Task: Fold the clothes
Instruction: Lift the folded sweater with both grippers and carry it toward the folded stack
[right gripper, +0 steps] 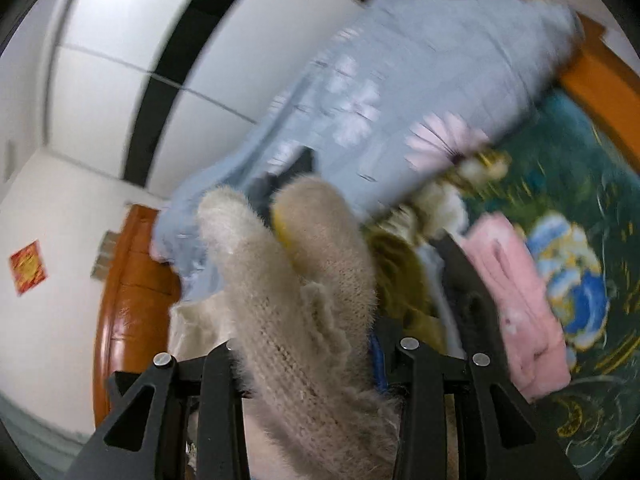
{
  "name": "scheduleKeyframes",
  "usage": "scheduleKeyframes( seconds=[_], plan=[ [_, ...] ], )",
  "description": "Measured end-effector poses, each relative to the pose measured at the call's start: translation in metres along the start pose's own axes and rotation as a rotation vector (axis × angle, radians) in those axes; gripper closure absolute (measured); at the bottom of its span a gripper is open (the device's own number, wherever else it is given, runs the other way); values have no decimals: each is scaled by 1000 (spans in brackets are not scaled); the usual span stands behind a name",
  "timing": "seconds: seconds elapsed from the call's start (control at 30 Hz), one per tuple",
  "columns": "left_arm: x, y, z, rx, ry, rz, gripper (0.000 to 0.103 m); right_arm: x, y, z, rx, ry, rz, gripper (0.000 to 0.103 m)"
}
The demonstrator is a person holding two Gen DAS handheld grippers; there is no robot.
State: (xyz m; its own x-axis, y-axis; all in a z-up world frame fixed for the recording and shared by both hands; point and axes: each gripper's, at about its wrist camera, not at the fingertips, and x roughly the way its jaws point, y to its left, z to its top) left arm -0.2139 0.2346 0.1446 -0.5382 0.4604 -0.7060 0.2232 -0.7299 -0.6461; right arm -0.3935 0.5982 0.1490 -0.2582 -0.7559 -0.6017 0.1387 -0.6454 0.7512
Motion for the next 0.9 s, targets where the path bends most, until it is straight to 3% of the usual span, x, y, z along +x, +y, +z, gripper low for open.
scheduleKeyframes(
  seconds=[0.13,0.33,0.5,0.6,0.73,0.83,0.9],
  plan=[
    [13,21,-5,-49,33,3,65,4,-15,-4,11,-7,36,61],
    [-3,18,-5,-30,3,22,58,-13,6,-4,-54,-30,-44,52],
    [-27,14,-3,-9,-46,54,47,-55,29,-5,-102,-174,-100,48],
    [-43,12,-3,8,-90,67,47,-70,55,-16,-192,-211,-110,47],
    [-69,-11,-10,116,-176,51,47,-57,93,-40,-358,-156,-90,47],
    [-61,-30,-17,208,-157,60,47,-33,98,-45,-415,-122,-140,47],
    [-46,-36,-24,255,-124,48,47,-17,82,-39,-366,-104,-177,47]
  ],
)
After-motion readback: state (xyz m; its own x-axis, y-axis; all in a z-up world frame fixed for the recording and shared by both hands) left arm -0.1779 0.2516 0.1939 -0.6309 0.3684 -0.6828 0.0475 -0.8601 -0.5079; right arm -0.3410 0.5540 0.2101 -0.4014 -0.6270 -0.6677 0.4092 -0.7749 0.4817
